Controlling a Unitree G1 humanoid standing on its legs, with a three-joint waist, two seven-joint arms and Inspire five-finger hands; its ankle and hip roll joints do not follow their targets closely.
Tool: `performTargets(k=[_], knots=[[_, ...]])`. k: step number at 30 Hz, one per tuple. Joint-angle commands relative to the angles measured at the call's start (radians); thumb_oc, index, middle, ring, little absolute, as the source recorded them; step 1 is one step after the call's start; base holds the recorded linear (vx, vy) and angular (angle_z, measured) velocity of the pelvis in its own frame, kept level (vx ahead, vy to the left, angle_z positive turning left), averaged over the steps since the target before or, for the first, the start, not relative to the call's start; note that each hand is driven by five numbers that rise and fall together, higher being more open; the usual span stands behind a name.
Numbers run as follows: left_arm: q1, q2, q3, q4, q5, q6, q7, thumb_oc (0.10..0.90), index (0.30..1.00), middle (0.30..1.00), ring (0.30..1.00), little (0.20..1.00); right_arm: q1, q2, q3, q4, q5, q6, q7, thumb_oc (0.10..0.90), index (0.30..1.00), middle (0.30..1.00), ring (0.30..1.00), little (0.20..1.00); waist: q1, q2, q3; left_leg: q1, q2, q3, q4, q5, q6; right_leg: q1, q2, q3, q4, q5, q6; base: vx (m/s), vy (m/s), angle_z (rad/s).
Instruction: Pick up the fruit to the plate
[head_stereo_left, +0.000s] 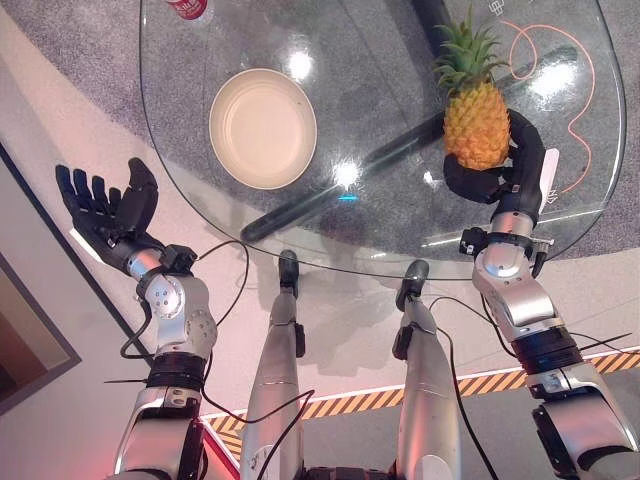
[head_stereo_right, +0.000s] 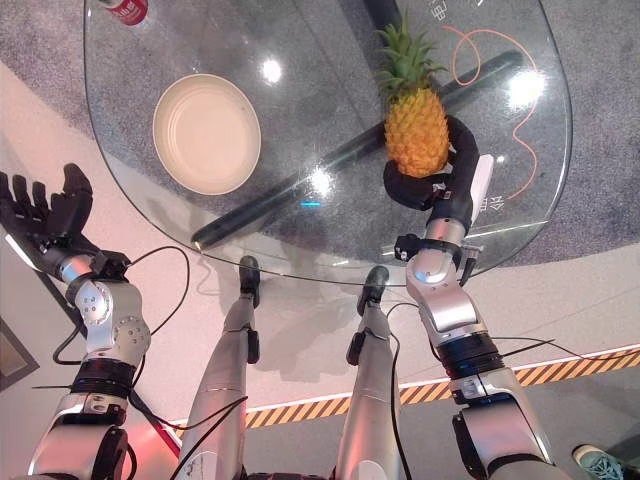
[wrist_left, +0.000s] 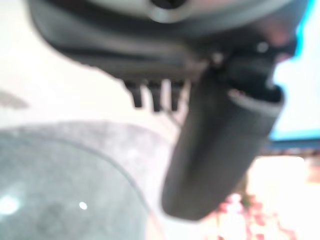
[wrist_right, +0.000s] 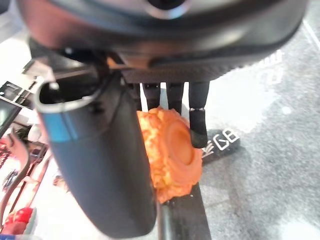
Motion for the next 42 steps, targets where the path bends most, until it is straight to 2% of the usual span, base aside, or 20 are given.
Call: performTargets(k=[1, 7, 10, 13, 16, 19, 22, 33, 42], knots=[[-0.031, 0.103, 0.067, -0.102, 0.093, -0.090, 0.012, 0.800, 0.900, 0.900, 0.900, 0.900, -0.034, -0.035, -0.087, -0.169, -0.120, -0.151, -0.079, 0.100, 0.300, 0.300, 0.300, 0.200, -0.016, 0.001, -0.014, -0.026, -0.047, -0.016, 0.058, -0.065, 0.016, 0.008, 0.023, -0.054, -0.026, -0.009, -0.018, 0.00, 0.000, 0.00], [-0.047, 0.110, 0.049, -0.169, 0.084, -0.076, -0.049, 0.800, 0.900, 0.900, 0.900, 0.900, -0.037, -0.037, -0.086, -0.187, -0.175, -0.185, -0.086, 0.100, 0.300, 0.300, 0.300, 0.200, -0.019, 0.002, -0.014, -0.025, -0.044, -0.013, 0.057, -0.064, 0.015, 0.010, 0.023, -0.051, -0.026, -0.009, -0.015, -0.01, 0.000, 0.00], [-0.046, 0.103, 0.035, -0.197, 0.070, -0.060, -0.117, 0.800, 0.900, 0.900, 0.900, 0.900, -0.030, -0.029, -0.084, -0.199, -0.200, -0.206, -0.078, 0.100, 0.300, 0.300, 0.300, 0.200, -0.020, 0.002, -0.014, -0.015, -0.042, -0.013, 0.055, -0.072, 0.013, 0.020, 0.022, -0.051, -0.024, -0.017, -0.011, 0.00, 0.000, 0.00], [-0.032, 0.101, 0.017, -0.241, 0.040, -0.011, -0.247, 0.800, 0.900, 0.900, 0.900, 0.900, -0.023, -0.028, -0.087, -0.230, -0.219, -0.216, -0.062, 0.100, 0.300, 0.300, 0.300, 0.200, -0.020, 0.000, -0.014, -0.009, -0.040, -0.009, 0.047, -0.070, 0.013, 0.028, 0.023, -0.053, -0.031, -0.015, -0.008, 0.00, 0.000, 0.00], [-0.027, 0.101, 0.003, -0.269, 0.024, -0.001, -0.302, 0.800, 0.900, 0.900, 0.900, 0.900, -0.022, -0.034, -0.087, -0.248, -0.216, -0.213, -0.043, 0.100, 0.300, 0.300, 0.300, 0.200, -0.021, 0.000, -0.014, -0.015, -0.040, -0.008, 0.042, -0.061, 0.014, 0.024, 0.022, -0.053, -0.036, -0.006, -0.007, 0.00, 0.000, 0.00], [-0.021, 0.090, -0.016, -0.295, -0.030, 0.044, -0.406, 0.800, 0.900, 0.900, 0.900, 0.900, -0.021, -0.031, -0.082, -0.262, -0.217, -0.221, -0.023, 0.100, 0.300, 0.300, 0.300, 0.200, -0.023, 0.002, -0.014, -0.009, -0.040, -0.005, 0.034, -0.059, 0.014, 0.031, 0.022, -0.054, -0.041, -0.004, -0.005, 0.00, 0.000, 0.00], [-0.026, 0.082, -0.056, -0.317, -0.039, 0.080, -0.465, 0.800, 0.900, 0.900, 0.900, 0.900, -0.022, -0.029, -0.072, -0.282, -0.219, -0.229, -0.014, 0.100, 0.300, 0.300, 0.300, 0.200, -0.028, 0.003, -0.014, 0.004, -0.039, 0.000, 0.029, -0.064, 0.014, 0.041, 0.024, -0.052, -0.042, -0.007, -0.001, 0.00, 0.000, 0.00], [-0.087, 0.084, -0.129, -0.347, -0.106, 0.085, -0.567, 0.800, 0.900, 0.900, 0.900, 0.900, -0.067, -0.050, -0.045, -0.314, -0.224, -0.238, 0.006, 0.100, 0.300, 0.300, 0.300, 0.200, -0.041, 0.004, -0.014, 0.017, -0.038, 0.008, 0.021, -0.059, 0.014, 0.048, 0.021, -0.047, -0.051, 0.006, 0.008, 0.00, 0.000, 0.00], [-0.152, 0.054, -0.176, -0.385, -0.225, 0.159, -0.669, 0.800, 0.900, 0.900, 0.900, 0.900, -0.106, -0.053, -0.016, -0.343, -0.254, -0.244, 0.038, 0.100, 0.300, 0.300, 0.300, 0.200, -0.053, 0.001, -0.014, 0.015, -0.039, 0.017, 0.016, -0.049, 0.016, 0.045, 0.018, -0.044, -0.060, 0.019, 0.009, 0.00, 0.000, 0.00]])
